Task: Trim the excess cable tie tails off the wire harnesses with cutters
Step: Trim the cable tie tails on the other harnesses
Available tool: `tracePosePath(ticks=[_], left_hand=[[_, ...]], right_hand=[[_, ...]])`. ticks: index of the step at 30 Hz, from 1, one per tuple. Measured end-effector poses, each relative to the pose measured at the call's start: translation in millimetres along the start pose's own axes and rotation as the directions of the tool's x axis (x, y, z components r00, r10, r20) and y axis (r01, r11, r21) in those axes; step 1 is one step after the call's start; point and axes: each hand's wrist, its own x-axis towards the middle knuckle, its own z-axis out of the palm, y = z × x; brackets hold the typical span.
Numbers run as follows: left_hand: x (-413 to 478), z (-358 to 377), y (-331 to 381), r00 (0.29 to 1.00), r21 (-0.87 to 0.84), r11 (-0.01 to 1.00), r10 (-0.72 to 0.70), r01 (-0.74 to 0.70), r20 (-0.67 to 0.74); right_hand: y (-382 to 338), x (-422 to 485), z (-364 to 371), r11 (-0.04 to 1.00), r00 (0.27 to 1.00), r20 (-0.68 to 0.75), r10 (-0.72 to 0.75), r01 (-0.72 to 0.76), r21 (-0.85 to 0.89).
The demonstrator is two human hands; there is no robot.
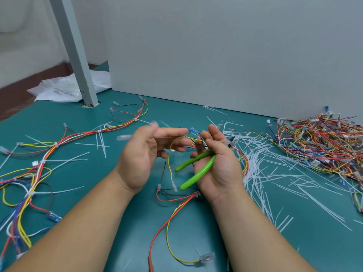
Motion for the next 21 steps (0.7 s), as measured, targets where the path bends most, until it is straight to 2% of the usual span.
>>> tracePosePath(ticks=[2, 6, 8, 10, 12, 14, 16, 19, 21], left_hand=[[-1.3, -3.6, 3.3, 0.999, -0.047, 0.998, -0.030, 0.032, 0.043], [-4.9, -2.6, 8.5, 0.978, -0.137, 0.990, 0.037, -0.009, 0.207], [-5.7, -3.0, 11.4, 0.971, -0.232, 0.973, 0.047, 0.009, 0.236], [-4.6, -0.6, 17.1, 0.985, -0.324, 0.945, 0.021, 0.036, 0.171], [-0.1, -2.5, 18.9, 0.996, -0.347, 0.935, -0.086, 0.072, -0.025], [4.7, -7.1, 18.4, 0.962, -0.297, 0.945, -0.199, 0.139, -0.185], [6.0, -8.5, 18.5, 0.937, -0.253, 0.935, -0.299, 0.249, -0.181], [2.3, -2.6, 17.5, 0.907, -0.182, 0.898, -0.417, 0.401, -0.060], [-0.5, 3.0, 13.5, 0.891, -0.131, 0.884, -0.453, 0.450, 0.002]], right_hand=[[-0.7, -0.2, -0.1, 1.000, 1.000, 0.000, 0.004, -0.004, 0.028], [-3.4, 0.7, -0.3, 0.991, 0.999, 0.001, 0.032, -0.032, 0.128], [-5.8, 1.4, -1.7, 0.979, 0.999, -0.002, 0.048, -0.047, 0.198], [-8.4, 2.5, -3.4, 0.961, 0.998, -0.003, 0.059, -0.056, 0.270], [-9.6, 2.8, -4.5, 0.946, 0.998, 0.008, 0.064, -0.063, 0.318], [-8.9, 3.6, -4.6, 0.944, 0.998, 0.010, 0.062, -0.062, 0.325], [-7.7, 4.0, -3.6, 0.949, 0.998, 0.003, 0.064, -0.062, 0.308], [-6.5, 2.5, -2.1, 0.957, 0.998, 0.005, 0.062, -0.060, 0.283], [-5.9, 1.1, -2.1, 0.965, 0.998, 0.016, 0.059, -0.061, 0.256]])
